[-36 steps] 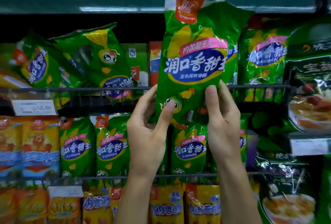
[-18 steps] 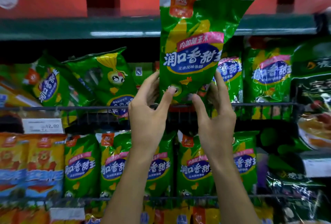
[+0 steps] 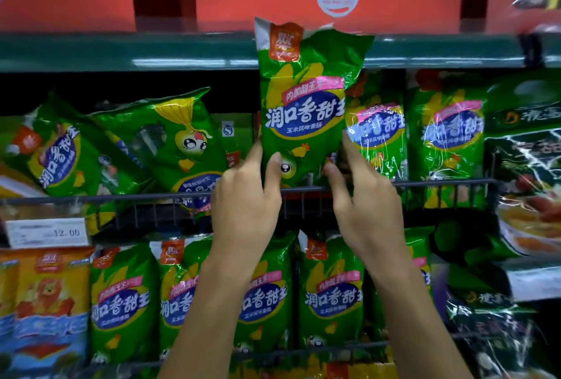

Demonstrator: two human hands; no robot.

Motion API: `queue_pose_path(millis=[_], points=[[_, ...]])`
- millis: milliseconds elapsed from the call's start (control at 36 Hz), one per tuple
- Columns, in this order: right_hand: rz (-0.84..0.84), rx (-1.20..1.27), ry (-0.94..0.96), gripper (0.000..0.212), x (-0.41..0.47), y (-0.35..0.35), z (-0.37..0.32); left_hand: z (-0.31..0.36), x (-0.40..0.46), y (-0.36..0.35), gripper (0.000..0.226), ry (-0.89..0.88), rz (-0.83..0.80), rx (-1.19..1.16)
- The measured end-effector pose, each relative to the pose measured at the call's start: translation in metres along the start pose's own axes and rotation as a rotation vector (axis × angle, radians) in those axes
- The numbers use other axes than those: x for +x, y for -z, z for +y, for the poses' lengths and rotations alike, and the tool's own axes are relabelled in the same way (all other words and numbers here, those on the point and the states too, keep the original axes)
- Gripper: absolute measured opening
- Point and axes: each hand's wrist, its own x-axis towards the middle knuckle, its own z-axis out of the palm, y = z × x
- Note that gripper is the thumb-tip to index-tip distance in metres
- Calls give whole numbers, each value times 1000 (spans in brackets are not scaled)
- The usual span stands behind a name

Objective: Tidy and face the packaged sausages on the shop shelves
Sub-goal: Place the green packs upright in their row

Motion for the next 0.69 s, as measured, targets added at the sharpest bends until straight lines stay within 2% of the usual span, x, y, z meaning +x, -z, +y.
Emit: queue_pose_path(millis=[111, 222, 333, 389, 500, 611, 694], points=[[46, 113, 7, 55, -1, -3, 6, 3, 0, 6, 42, 22, -74, 33], [155, 153, 59, 55, -4, -11, 13, 6, -1, 8, 35, -18, -179, 204], [210, 173, 134, 56, -7, -14, 13, 6, -1, 7, 40, -40, -175, 246], [231, 204, 150, 53, -7, -15, 15, 2, -4, 4, 52, -49, -111, 216], [261, 220, 184, 55, -10, -21, 16, -9, -11, -6, 65, -108, 91, -42], [325, 221, 238, 53, -16, -28, 15, -12, -16, -14, 58, -306, 215, -134], [392, 211, 282, 50, -19, -34, 15, -14, -19, -16, 50, -350, 222, -95]])
